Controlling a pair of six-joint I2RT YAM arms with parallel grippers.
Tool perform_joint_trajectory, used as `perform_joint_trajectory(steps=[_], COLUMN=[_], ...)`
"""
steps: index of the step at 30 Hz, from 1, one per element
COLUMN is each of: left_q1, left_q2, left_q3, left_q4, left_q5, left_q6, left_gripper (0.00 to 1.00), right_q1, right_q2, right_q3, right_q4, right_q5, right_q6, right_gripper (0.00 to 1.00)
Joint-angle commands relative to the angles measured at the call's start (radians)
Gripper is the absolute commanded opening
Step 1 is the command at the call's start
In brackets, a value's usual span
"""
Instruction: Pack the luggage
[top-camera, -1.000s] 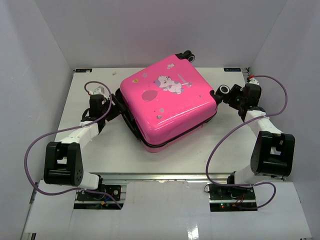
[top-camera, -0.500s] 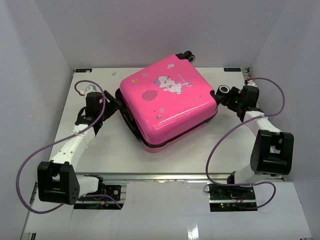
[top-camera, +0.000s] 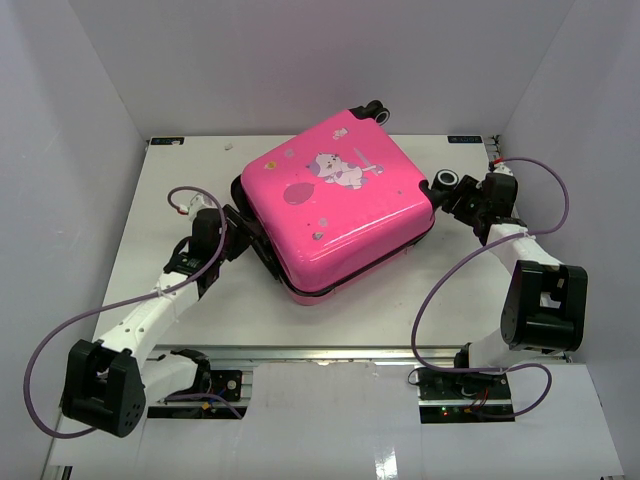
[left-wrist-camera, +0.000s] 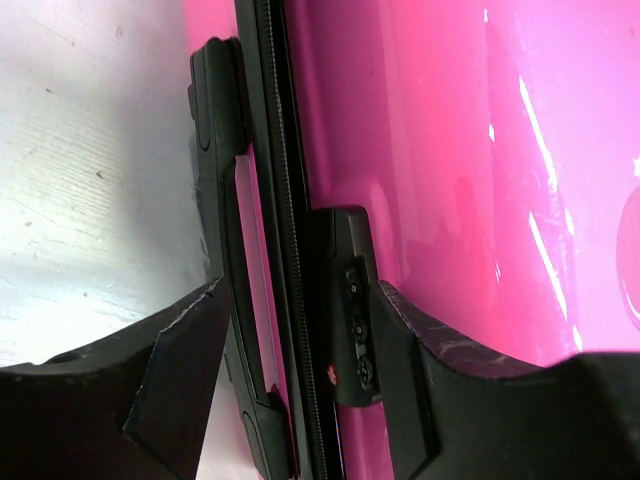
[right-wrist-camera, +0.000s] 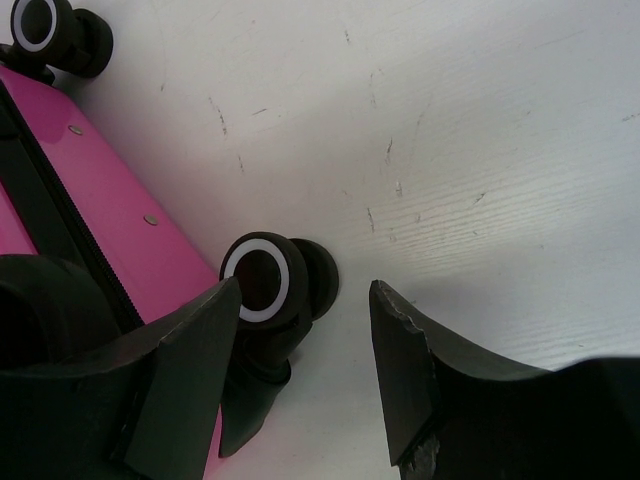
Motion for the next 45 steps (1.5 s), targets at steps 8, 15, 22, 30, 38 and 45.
perform_joint_trajectory(steps=[8,15,22,30,38,45], left_q1=[-0.02,-0.02,-0.03,-0.093,-0.146,-0.189], left_q2=[-0.122,-0.13,-0.103,-0.019,0.017,0.098], left_q3=[0.015,-0.021,-0.007,-0.012,0.002,-0.021], left_q4=[-0.146,-0.18,-0.152,-0.103,-0.082,-0.007], left_q5=[-0.073,-0.041,0.018,0.047,0.02,0.005], left_q6=[0.03,0.079,0.059,0.031,0.008,-0.013], left_gripper=[0.66,0.68,0.68,0.67,0.63,0.43], right_q1=[0.019,0.019,0.019,0.019,0.02,0.02], right_q2=[-0.067,-0.063,-0.072,-0.074,-0.076,-0.065], right_q3=[-0.012,-0.006,-0.007,-0.007,-0.009,-0.012], right_q4=[-0.008,-0.011,-0.013,-0.021,-0.02,-0.013], right_q5=[-0.048,-0.051,-0.047,-0.043,-0.043,-0.057], right_q6=[-0.022,-0.026,-0.027,-0.034,-0.034,-0.03], right_gripper=[0.61,0.62,0.61,0.62,0.62,0.62])
